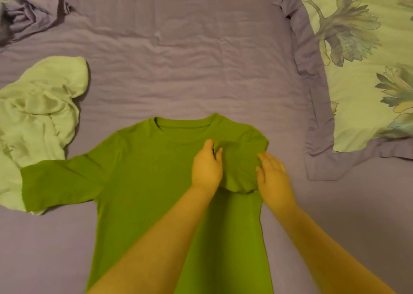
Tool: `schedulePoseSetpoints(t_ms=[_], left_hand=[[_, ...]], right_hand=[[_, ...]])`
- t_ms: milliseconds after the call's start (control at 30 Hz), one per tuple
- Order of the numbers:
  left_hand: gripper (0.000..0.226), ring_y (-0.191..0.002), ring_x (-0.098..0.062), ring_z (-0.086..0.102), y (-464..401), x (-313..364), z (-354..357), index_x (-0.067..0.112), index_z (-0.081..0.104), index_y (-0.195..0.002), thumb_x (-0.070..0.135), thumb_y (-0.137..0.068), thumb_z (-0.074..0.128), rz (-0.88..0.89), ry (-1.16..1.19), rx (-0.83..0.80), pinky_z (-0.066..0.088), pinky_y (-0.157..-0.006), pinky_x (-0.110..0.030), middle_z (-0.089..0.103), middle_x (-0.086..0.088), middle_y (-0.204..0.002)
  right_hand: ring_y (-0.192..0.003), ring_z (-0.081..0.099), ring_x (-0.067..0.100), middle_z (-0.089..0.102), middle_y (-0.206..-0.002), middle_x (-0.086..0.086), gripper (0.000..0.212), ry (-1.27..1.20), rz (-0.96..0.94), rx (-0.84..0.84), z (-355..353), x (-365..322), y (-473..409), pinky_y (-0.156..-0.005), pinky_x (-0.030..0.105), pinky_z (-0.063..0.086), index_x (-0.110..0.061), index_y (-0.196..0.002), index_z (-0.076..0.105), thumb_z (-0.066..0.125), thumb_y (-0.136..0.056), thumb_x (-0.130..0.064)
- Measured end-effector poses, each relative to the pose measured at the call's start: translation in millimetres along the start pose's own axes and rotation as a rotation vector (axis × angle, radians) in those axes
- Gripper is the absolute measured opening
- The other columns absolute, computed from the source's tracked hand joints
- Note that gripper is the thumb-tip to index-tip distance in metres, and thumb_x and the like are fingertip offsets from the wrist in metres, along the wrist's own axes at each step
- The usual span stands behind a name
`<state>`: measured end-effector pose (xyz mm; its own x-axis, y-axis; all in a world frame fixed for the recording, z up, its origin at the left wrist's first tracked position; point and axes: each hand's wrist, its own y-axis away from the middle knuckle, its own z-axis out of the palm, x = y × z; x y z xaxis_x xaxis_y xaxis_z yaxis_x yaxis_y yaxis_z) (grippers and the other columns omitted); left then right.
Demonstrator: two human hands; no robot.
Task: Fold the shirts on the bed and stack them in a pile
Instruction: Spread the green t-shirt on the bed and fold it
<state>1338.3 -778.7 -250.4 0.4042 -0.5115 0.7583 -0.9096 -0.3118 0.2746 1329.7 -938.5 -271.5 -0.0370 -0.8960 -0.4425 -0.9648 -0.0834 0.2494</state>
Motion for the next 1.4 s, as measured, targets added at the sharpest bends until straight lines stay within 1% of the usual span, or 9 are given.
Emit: schedulePoseSetpoints(t_ms=[100,233,400,533,600,667,733,1033,1400], left_hand=[[0.027,-0.098,-0.040,0.056,-7.6,-18.9,-4.2,0.002,0.052,-0.116,0.021,-0.097,0.047,0.011,-0.209,-0.067,0.037,-0.075,-0.042,0.061,-0.024,-0.105],[0.045,-0.114,-0.037,0.051,-4.8,-38.9,-10.3,0.006,0.038,-0.135,0.012,-0.093,0.052,-0.055,-0.232,-0.129,0.039,-0.088,-0.040,0.053,-0.021,-0.125],[0.053,-0.118,-0.034,0.047,1.6,-64.3,-31.9,0.011,0.038,-0.138,0.019,-0.089,0.057,-0.028,-0.361,-0.028,0.040,-0.097,-0.042,0.050,-0.016,-0.128],[0.066,-0.145,-0.032,0.005,18.9,-85.3,-56.0,0.028,0.014,-0.150,0.039,-0.093,0.047,0.110,-0.860,-0.260,0.011,-0.116,-0.049,0.004,-0.010,-0.158],[0.065,-0.146,-0.032,-0.004,25.7,-98.1,-68.3,0.032,0.008,-0.150,0.042,-0.096,0.042,0.133,-0.937,-0.356,0.001,-0.115,-0.056,-0.005,-0.006,-0.159],[0.062,-0.146,-0.032,-0.002,27.9,-110.2,-84.4,0.032,0.008,-0.150,0.042,-0.097,0.040,0.125,-0.938,-0.387,0.000,-0.115,-0.057,-0.002,-0.004,-0.160],[0.059,-0.146,-0.030,0.001,28.2,-120.4,-105.3,0.031,0.013,-0.150,0.040,-0.097,0.039,0.118,-0.946,-0.368,0.000,-0.116,-0.055,0.003,-0.004,-0.159],[0.058,-0.146,-0.032,-0.002,11.7,-175.7,-221.8,0.028,0.009,-0.150,0.035,-0.099,0.036,-0.057,-1.025,-0.158,0.002,-0.114,-0.058,0.001,-0.007,-0.159],[0.053,-0.145,-0.033,0.003,-14.6,-233.9,-289.6,0.020,0.015,-0.150,0.021,-0.100,0.032,-0.214,-0.870,0.005,0.007,-0.115,-0.056,0.007,-0.009,-0.158]], right_hand=[[-0.129,0.041,0.043,0.046,-0.140,0.018,0.061,0.204,-0.076,-0.149,14.8,-9.3,0.1,-0.098,0.056,0.039,-0.015,-0.136,0.049,0.039,-0.085,-0.046],[-0.113,0.056,0.045,0.059,-0.128,0.015,0.069,0.490,-0.076,-0.304,27.8,0.6,4.4,-0.077,0.067,0.045,-0.020,-0.125,0.061,0.032,-0.076,-0.060],[-0.121,0.050,0.044,0.054,-0.133,0.018,0.072,0.557,-0.177,-0.359,29.5,-22.3,5.8,-0.089,0.069,0.037,-0.021,-0.128,0.057,0.030,-0.075,-0.061],[-0.121,0.051,0.041,0.054,-0.134,0.015,0.065,0.561,-0.318,-0.365,40.2,-56.3,8.2,-0.088,0.064,0.044,-0.028,-0.129,0.055,0.058,-0.072,-0.060],[-0.134,0.036,0.040,0.035,-0.149,0.014,0.078,0.561,-0.314,-0.374,48.1,-70.9,7.2,-0.099,0.062,0.037,-0.036,-0.141,0.034,0.068,-0.073,-0.054],[-0.145,0.004,0.034,0.000,-0.159,0.008,0.075,0.588,-0.299,-0.372,53.3,-78.0,6.0,-0.112,0.056,0.016,-0.040,-0.148,0.005,0.050,-0.088,-0.050],[-0.145,-0.006,0.031,-0.010,-0.158,0.008,0.073,0.572,-0.247,-0.382,50.6,-96.0,5.6,-0.114,0.053,0.008,-0.035,-0.149,0.003,0.045,-0.091,-0.045],[-0.145,-0.009,0.030,-0.009,-0.158,0.005,0.072,0.476,-0.500,-0.392,101.1,-211.3,28.1,-0.116,0.051,0.005,-0.036,-0.149,-0.002,0.037,-0.092,-0.057],[-0.145,-0.009,0.032,-0.009,-0.159,0.005,0.061,0.518,-0.502,-0.394,173.9,-290.6,16.9,-0.114,0.055,0.004,-0.034,-0.149,-0.002,0.025,-0.097,-0.052]])
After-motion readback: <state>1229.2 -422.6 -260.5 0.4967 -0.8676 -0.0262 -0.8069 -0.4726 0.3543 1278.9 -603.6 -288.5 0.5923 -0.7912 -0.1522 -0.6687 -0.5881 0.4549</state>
